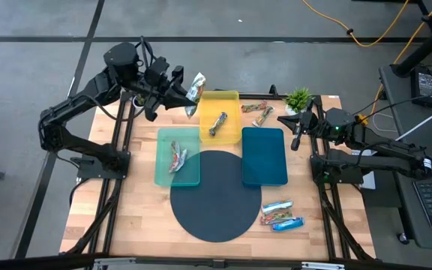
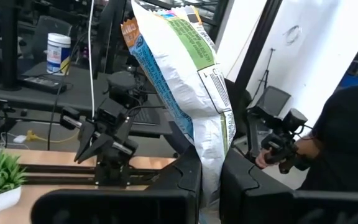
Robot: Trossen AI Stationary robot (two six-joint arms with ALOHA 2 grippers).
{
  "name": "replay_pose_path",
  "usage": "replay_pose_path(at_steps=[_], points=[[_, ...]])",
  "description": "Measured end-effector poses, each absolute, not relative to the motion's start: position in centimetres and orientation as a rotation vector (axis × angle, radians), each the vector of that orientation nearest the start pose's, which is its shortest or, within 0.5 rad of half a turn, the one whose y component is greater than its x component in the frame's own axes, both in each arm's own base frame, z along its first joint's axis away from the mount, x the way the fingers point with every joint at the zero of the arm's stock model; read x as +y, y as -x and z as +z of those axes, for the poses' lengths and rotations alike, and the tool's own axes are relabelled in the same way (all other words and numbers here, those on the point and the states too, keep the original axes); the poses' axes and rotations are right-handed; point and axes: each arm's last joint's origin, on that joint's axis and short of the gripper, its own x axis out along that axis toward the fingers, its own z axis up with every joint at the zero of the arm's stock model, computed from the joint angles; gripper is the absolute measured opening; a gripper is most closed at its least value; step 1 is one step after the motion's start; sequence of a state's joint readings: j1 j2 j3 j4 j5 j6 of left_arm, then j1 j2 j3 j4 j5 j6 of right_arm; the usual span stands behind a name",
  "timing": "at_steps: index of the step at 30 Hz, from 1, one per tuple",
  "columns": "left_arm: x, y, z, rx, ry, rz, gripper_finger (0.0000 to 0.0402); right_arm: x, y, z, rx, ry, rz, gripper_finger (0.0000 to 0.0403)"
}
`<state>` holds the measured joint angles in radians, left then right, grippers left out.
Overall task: Pick and place Granola Bars by type
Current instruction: Put the orange granola bar into the blue bin
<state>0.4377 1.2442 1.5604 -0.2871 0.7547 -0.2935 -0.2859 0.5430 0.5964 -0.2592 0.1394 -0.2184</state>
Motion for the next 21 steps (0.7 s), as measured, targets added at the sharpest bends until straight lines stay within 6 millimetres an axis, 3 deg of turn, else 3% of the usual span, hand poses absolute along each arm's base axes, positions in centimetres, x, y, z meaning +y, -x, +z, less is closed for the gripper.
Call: replay_pose_path(at_steps=[6, 12, 21], points=[[8.5, -22.5, 48.7, 0.036, 0.298, -0.245, 0.0017, -4.0, -12.3, 29.3, 0.252, 0.199, -0.4, 0.0026], [9.3, -23.3, 46.5, 0.189, 0.369, -0.047, 0.0017, -4.0, -12.3, 29.3, 0.252, 0.199, -0.399, 0.0026], [10.9, -27.0, 42.8, 0.359, 0.406, 0.034, 0.0017, -4.1, -12.4, 29.4, 0.239, 0.199, -0.401, 0.0026]])
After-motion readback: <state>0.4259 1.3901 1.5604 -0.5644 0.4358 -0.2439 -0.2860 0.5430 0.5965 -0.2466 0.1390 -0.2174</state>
